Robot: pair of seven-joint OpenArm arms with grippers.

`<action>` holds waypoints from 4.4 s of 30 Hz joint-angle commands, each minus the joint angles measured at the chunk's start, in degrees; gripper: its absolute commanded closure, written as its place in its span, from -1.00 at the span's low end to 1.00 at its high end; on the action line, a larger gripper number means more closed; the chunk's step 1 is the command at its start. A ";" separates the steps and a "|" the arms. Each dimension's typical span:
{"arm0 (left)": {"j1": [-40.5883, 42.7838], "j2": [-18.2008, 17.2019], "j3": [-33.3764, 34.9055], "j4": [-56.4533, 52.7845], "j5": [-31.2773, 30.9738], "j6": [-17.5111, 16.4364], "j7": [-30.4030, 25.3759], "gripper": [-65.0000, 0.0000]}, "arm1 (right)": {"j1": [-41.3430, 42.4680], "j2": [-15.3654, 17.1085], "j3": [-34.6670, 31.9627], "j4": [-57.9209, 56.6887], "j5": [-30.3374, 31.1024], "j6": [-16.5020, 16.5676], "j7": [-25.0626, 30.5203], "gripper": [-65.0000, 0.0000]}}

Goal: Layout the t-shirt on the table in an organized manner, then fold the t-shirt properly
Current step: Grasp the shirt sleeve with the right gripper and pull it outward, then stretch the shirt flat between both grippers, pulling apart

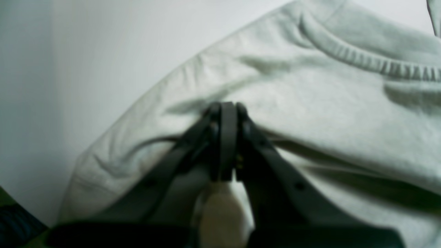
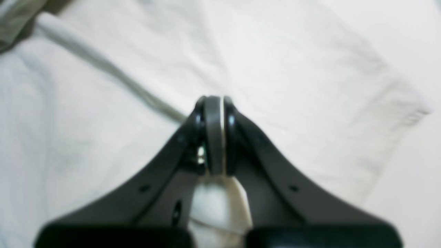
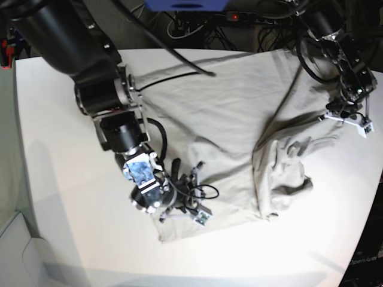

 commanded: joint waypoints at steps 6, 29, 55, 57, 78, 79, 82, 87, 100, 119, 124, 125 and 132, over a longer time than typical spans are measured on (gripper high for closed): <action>0.01 -0.44 -0.07 0.19 0.68 0.33 1.99 1.00 | 1.00 2.23 0.21 -4.13 0.73 -8.20 4.00 1.00; -0.60 1.14 -1.30 5.81 -0.99 0.33 1.90 1.00 | -17.82 16.65 24.30 21.45 0.64 -9.34 -8.22 1.00; -7.11 3.60 7.05 -4.74 -8.11 0.85 0.67 1.00 | -37.60 6.37 15.59 58.72 0.73 -2.66 -21.40 1.00; -4.64 2.46 3.89 -4.30 -8.11 0.85 0.67 1.00 | -37.95 6.37 15.42 58.72 0.73 -2.66 -21.40 1.00; 2.74 5.01 -4.47 13.81 -8.82 0.41 6.30 1.00 | -37.60 5.22 15.59 47.82 0.55 -2.75 -17.71 1.00; 2.74 5.36 -4.47 15.31 -8.82 0.33 7.09 1.00 | -37.60 5.31 15.59 47.38 0.47 -2.93 -17.54 1.00; 2.65 6.06 -4.38 19.61 -8.82 0.33 8.50 1.00 | -37.68 6.81 15.77 47.12 0.47 -3.01 -17.71 1.00; 0.37 6.59 -4.38 21.20 -8.82 0.33 8.32 1.00 | -37.68 8.04 19.02 47.12 0.47 -3.01 -17.71 1.00; -5.96 6.68 4.33 8.98 -8.20 0.77 3.92 1.00 | -39.71 9.36 33.62 47.38 0.29 -3.01 -20.70 1.00; -8.78 6.24 5.12 -3.77 -8.20 0.77 -0.47 1.00 | -42.17 6.01 27.29 63.91 0.38 -2.75 -21.40 1.00; -9.22 4.13 5.12 -10.19 -8.02 0.77 -7.33 1.00 | -43.22 6.01 25.44 63.82 0.38 -2.75 -21.40 1.00; -9.92 3.51 5.12 -11.77 -8.02 0.77 -7.77 1.00 | -43.22 6.01 25.35 63.82 0.38 -2.75 -21.40 1.00; -15.02 -0.71 5.12 -19.07 -8.02 0.77 -7.86 1.00 | -43.22 6.19 25.35 63.38 0.47 -2.75 -21.40 1.00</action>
